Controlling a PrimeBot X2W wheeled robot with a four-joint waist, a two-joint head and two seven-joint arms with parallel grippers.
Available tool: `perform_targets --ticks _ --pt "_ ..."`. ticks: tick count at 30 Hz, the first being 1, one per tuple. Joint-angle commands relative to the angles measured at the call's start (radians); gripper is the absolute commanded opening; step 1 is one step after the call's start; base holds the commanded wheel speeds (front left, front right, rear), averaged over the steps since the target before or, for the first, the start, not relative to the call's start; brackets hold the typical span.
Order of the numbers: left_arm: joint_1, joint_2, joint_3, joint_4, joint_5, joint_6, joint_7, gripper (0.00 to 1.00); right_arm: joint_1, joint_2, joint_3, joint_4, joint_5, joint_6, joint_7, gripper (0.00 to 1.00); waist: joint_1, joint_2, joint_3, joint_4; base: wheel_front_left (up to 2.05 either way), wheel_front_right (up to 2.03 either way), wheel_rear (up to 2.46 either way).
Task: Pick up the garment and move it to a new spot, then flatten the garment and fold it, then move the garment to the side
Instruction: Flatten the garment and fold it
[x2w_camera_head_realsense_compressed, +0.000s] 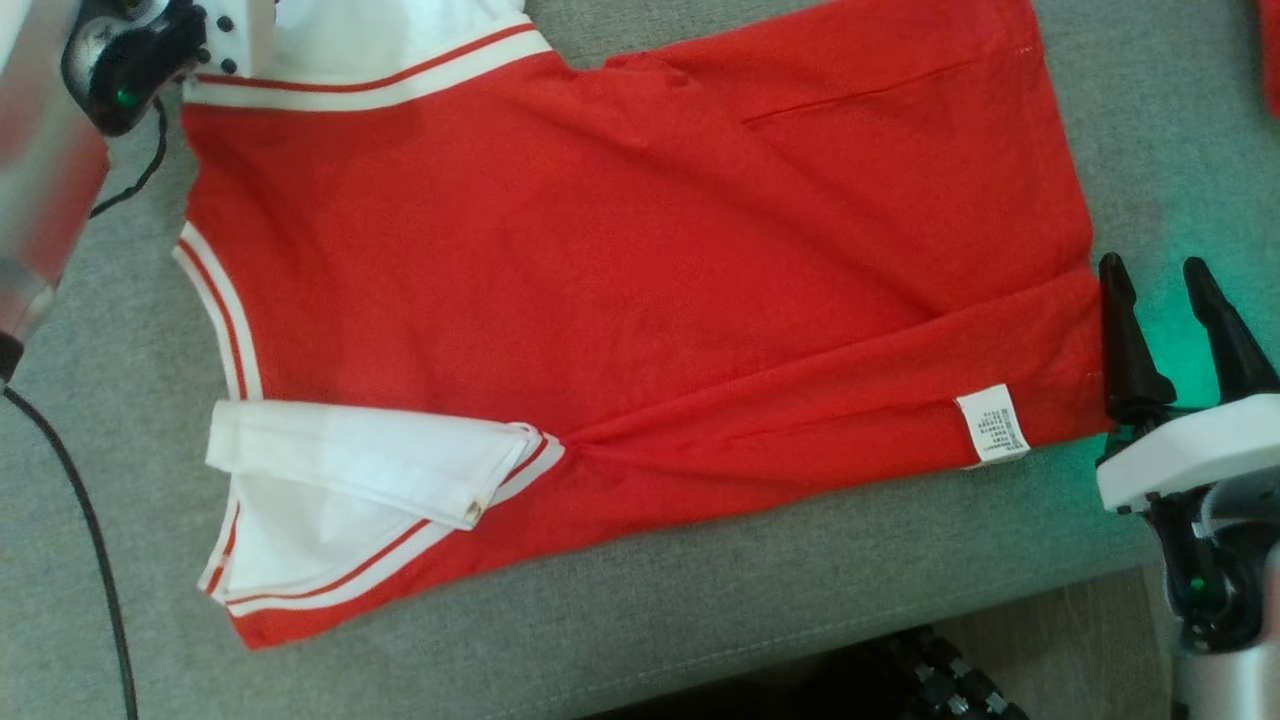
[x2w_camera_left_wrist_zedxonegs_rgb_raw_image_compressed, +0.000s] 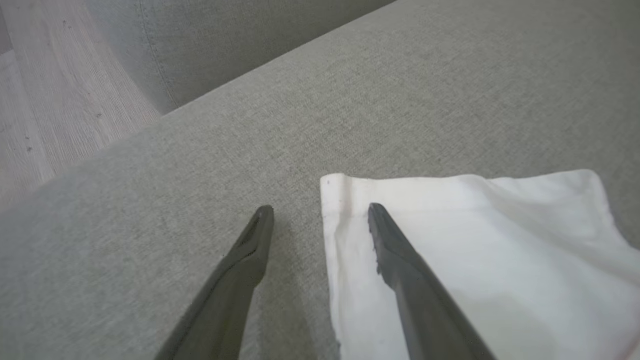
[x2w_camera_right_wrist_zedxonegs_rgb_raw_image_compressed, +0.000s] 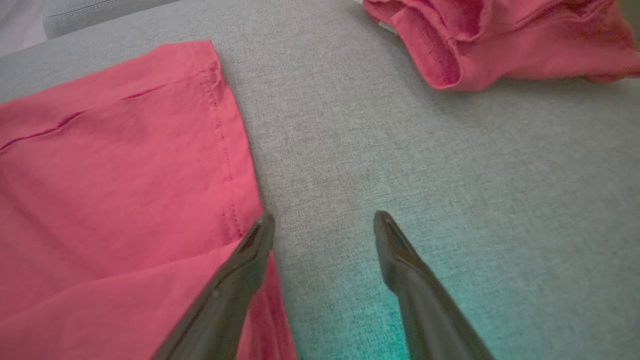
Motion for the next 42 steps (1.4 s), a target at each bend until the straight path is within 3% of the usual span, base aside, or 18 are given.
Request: perform_targets --ticks 1,2,3,5,6,8,9,16,22,27,34,42 --pt "-0.062 0.031 0.021 -0.01 -0.007 0.001 -0.008 0.98 0.011 -0.006 0.018 -0.031 0.005 0.007 -0.009 1.0 0.0001 0.0 0.004 -0.003 0.0 0.0 0.0" --pt "-0.066 0.03 0.016 -0.006 -0.011 0.001 -0.01 0.98 0.009 -0.006 0.018 -0.03 0.005 0.007 -0.01 1.0 0.0001 0.0 0.007 -0.005 0.0 0.0 0.0" --pt "-0.07 0.028 0.01 -0.003 -0.018 0.001 -0.011 0.91 0.008 -0.006 0.019 -0.029 0.005 0.007 -0.011 1.0 0.0001 0.0 0.01 -0.007 0.0 0.0 0.0" --pt "-0.078 0.028 -0.002 0.003 -0.027 0.001 -0.011 0.89 0.003 -0.006 0.021 -0.026 0.005 0.007 -0.013 1.0 0.0001 0.0 0.015 -0.011 0.0 0.0 0.0" --pt "-0.081 0.028 -0.01 0.005 -0.032 0.001 -0.009 0.71 0.0 -0.006 0.022 -0.025 0.006 0.007 -0.014 1.0 0.0001 0.0 0.017 -0.013 0.0 0.0 0.0" --pt "-0.085 0.029 -0.026 0.003 -0.045 0.001 -0.006 0.14 -0.006 -0.006 0.022 -0.022 0.007 0.007 -0.016 1.0 0.0001 0.0 0.019 -0.017 0.0 0.0 0.0" --pt "-0.085 0.031 -0.034 -0.001 -0.055 0.001 -0.001 0.0 -0.008 -0.006 0.022 -0.02 0.007 0.007 -0.017 1.0 0.0001 0.0 0.019 -0.019 0.0 0.0 0.0" --pt "-0.089 0.059 -0.091 -0.046 -0.083 0.001 -0.051 0.0 -0.044 -0.006 0.033 -0.028 0.002 0.007 -0.03 1.0 0.0001 0.0 -0.012 -0.009 0.0 0.0 0.0" --pt "-0.09 0.08 -0.134 -0.114 -0.109 0.001 -0.155 0.0 -0.204 -0.032 0.094 -0.003 -0.024 0.007 0.039 1.0 0.0001 0.0 -0.074 0.036 0.0 0.0 0.0" --pt "-0.095 0.094 -0.166 -0.176 -0.134 0.001 -0.186 0.0 -0.406 -0.074 0.113 0.181 -0.054 0.007 0.169 1.0 0.0001 0.0 -0.115 0.087 0.0 0.0 0.0" --pt "-0.111 0.114 -0.183 -0.262 -0.183 0.001 -0.194 0.0 -0.663 -0.13 0.17 0.531 -0.132 0.007 0.268 1.0 0.0001 0.0 -0.117 0.15 0.0 0.0 0.0" --pt "-0.106 0.129 -0.195 -0.269 -0.195 0.001 -0.205 0.0 -0.748 -0.155 0.191 0.706 -0.144 0.007 0.299 1.0 0.0001 0.0 -0.123 0.171 0.0 0.0 0.0"
